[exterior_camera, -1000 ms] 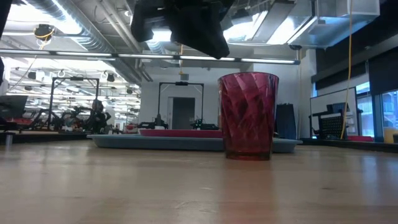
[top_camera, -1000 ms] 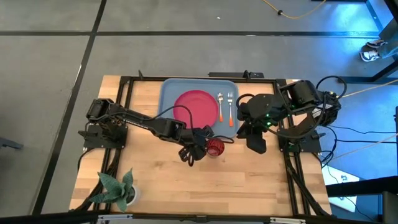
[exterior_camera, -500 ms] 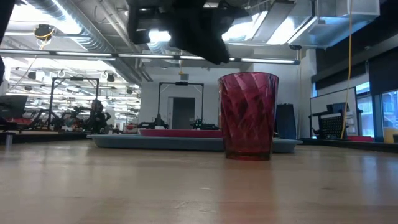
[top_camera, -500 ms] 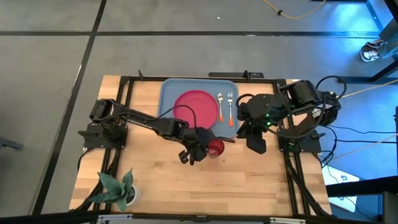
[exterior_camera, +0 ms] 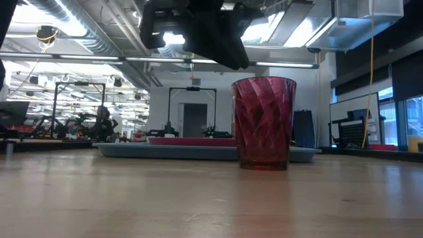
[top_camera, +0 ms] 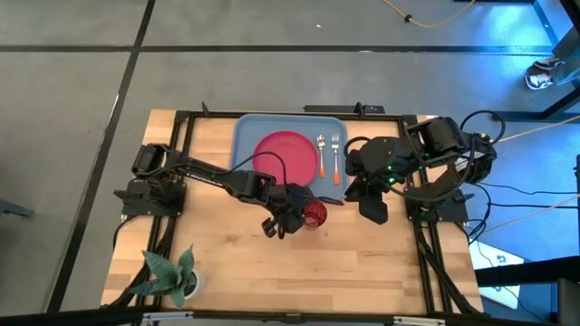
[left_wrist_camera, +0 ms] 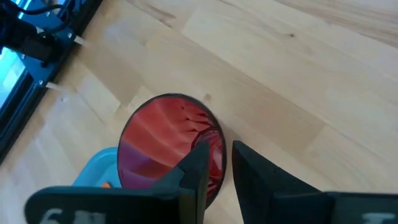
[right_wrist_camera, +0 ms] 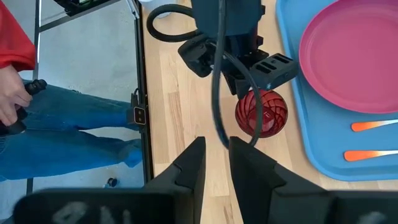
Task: Pick and place plate/cup/fork/spoon on tray
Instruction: Put the red glass on the blue serving tray at the top left of the pink plate
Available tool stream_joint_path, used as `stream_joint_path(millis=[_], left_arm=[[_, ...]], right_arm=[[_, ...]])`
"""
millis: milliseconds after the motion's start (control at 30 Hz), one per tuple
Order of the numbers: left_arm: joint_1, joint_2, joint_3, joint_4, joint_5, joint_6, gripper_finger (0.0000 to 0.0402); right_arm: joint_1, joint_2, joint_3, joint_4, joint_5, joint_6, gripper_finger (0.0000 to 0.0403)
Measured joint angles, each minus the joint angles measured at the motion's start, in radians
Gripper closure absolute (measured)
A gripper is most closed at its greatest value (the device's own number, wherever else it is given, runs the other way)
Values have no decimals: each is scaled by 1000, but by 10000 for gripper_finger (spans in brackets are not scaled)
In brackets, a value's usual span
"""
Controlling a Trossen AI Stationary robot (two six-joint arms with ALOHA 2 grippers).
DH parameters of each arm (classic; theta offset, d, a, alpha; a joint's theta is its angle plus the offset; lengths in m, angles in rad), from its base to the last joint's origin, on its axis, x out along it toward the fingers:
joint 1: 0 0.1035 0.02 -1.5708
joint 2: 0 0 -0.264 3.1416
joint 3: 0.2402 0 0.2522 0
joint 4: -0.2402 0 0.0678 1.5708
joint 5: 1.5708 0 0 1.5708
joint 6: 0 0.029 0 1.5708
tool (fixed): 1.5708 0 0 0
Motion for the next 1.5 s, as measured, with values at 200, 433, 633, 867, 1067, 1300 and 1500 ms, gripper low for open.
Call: stream_joint_path(millis=[200,433,633,867,1067,1300,1500], left_arm=[[19,13,-1,-8,39,-25,339],[27,19,-1,-2,61,-27,339],[39,32,-1,1,91,-33,339],[57,40,-1,3,135,-39,339],[60,44,-1,4,149,-26,339],[62,65,1,24,173,-32,339],[63,67,-1,31,179,-26,339]], right_arm=[[0,0,0,0,0,-1,326],[0,0,0,0,0,-2,327],[0,0,0,0,0,-3,327],[0,0,0,0,1,-3,327],[0,0,0,0,1,-3,327],[0,0,0,1,1,-3,327],[0,0,0,1,1,0,327]])
